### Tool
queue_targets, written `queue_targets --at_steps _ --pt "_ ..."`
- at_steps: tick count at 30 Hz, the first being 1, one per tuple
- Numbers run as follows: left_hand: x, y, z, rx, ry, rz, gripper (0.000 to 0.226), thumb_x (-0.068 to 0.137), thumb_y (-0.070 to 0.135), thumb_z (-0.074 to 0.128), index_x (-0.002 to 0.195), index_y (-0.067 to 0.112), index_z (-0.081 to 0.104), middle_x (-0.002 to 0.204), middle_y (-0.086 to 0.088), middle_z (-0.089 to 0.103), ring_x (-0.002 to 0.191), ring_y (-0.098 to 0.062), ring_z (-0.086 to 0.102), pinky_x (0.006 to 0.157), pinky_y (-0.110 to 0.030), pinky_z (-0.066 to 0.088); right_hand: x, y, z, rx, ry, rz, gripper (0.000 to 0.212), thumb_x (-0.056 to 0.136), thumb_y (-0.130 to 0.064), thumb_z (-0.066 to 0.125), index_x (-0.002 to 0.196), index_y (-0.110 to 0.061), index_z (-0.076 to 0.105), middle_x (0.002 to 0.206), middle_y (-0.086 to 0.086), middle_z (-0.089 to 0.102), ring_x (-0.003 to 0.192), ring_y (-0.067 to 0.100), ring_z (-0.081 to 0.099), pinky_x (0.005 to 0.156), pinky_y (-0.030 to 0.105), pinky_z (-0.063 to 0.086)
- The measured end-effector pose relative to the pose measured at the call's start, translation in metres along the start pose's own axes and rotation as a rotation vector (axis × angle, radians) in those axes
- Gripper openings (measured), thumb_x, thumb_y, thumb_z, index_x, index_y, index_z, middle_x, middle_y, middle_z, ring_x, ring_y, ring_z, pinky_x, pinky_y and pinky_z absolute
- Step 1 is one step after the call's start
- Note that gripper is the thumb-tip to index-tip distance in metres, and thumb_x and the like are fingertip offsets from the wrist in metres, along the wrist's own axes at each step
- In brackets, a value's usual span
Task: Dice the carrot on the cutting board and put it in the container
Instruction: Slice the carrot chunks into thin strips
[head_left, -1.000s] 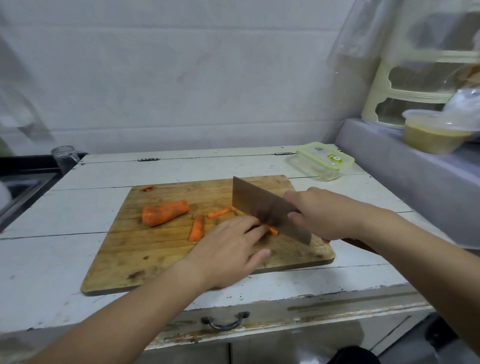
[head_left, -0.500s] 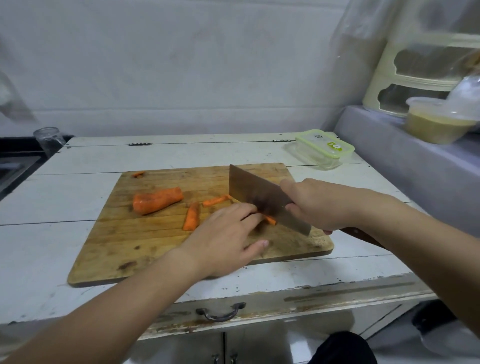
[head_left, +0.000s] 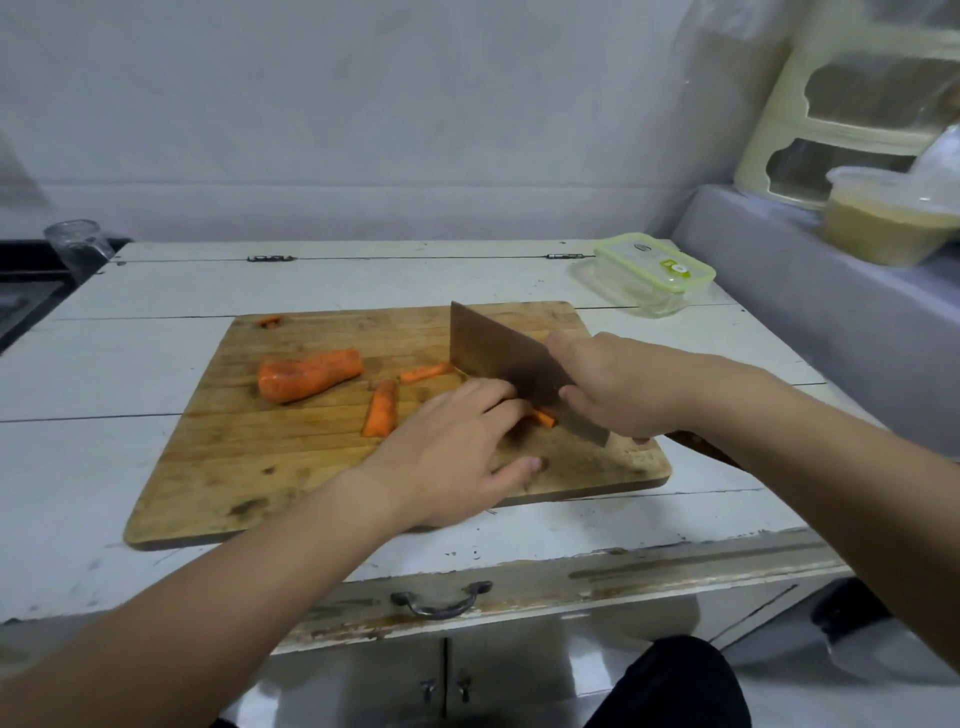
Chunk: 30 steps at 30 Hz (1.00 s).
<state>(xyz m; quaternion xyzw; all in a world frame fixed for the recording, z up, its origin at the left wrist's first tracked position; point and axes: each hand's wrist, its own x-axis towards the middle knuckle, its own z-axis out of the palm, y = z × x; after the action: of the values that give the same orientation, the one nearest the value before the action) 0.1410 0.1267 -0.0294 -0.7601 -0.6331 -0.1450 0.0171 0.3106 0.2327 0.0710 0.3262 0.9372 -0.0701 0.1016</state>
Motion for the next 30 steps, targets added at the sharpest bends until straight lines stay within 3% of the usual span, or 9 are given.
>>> queue_targets --at_steps 5,15,17,20,25,30 --pt "-0.001 0.002 -0.002 0.005 0.000 -0.006 0.060 0.100 0.063 0.038 0.146 0.026 0.048 0.147 0.008 0.043 0.136 -0.008 0.035 0.113 -0.030 0.033 0.006 0.001 0.003 0.032 0.028 -0.040 0.024 0.104 -0.022 0.043 0.086 -0.031 0.031 0.086 -0.002 0.052 0.042 0.012 0.060 0.062 0.042 0.058" --pt "-0.002 0.000 0.000 -0.024 -0.034 -0.001 0.058 0.101 0.061 0.039 0.149 0.029 0.044 0.149 0.012 0.041 0.139 -0.006 0.032 0.115 -0.030 0.032 -0.007 0.028 0.005 0.195 0.047 -0.027 0.016 0.102 -0.025 0.050 0.089 -0.032 0.042 0.070 0.000 0.062 0.043 0.019 0.064 0.063 0.041 0.057" --pt "0.000 -0.003 -0.005 -0.085 0.029 -0.064 0.047 0.101 0.052 0.046 0.142 0.028 0.053 0.138 0.012 0.050 0.130 -0.006 0.042 0.109 -0.029 0.039 -0.007 0.033 0.007 0.226 0.059 -0.014 0.005 0.101 -0.024 0.051 0.098 -0.026 0.048 0.064 -0.003 0.058 0.043 0.021 0.064 0.065 0.043 0.058" --pt "0.019 -0.032 -0.020 -0.043 0.214 -0.335 0.024 0.099 0.034 0.058 0.121 0.024 0.063 0.119 0.004 0.061 0.114 -0.018 0.056 0.095 -0.036 0.048 -0.005 0.036 0.007 0.233 0.052 -0.005 0.008 0.101 -0.025 0.051 0.106 -0.020 0.049 0.070 0.001 0.060 0.044 0.020 0.064 0.061 0.039 0.057" --pt "0.045 -0.071 -0.040 0.066 -0.063 -0.468 0.012 0.096 0.032 0.067 0.092 0.021 0.062 0.099 -0.003 0.066 0.098 -0.029 0.062 0.076 -0.038 0.048 -0.003 0.036 0.007 0.240 0.020 -0.034 0.003 0.100 -0.025 0.048 0.103 -0.025 0.047 0.079 0.005 0.064 0.044 0.020 0.064 0.064 0.043 0.057" --pt "0.055 -0.084 -0.046 0.420 -0.099 -0.531 0.015 0.100 0.029 0.059 0.109 0.020 0.067 0.111 -0.006 0.066 0.105 -0.029 0.058 0.089 -0.042 0.046 -0.003 0.038 0.008 0.266 0.013 -0.033 0.008 0.101 -0.025 0.048 0.109 -0.027 0.048 0.082 0.005 0.066 0.045 0.021 0.065 0.066 0.044 0.059"
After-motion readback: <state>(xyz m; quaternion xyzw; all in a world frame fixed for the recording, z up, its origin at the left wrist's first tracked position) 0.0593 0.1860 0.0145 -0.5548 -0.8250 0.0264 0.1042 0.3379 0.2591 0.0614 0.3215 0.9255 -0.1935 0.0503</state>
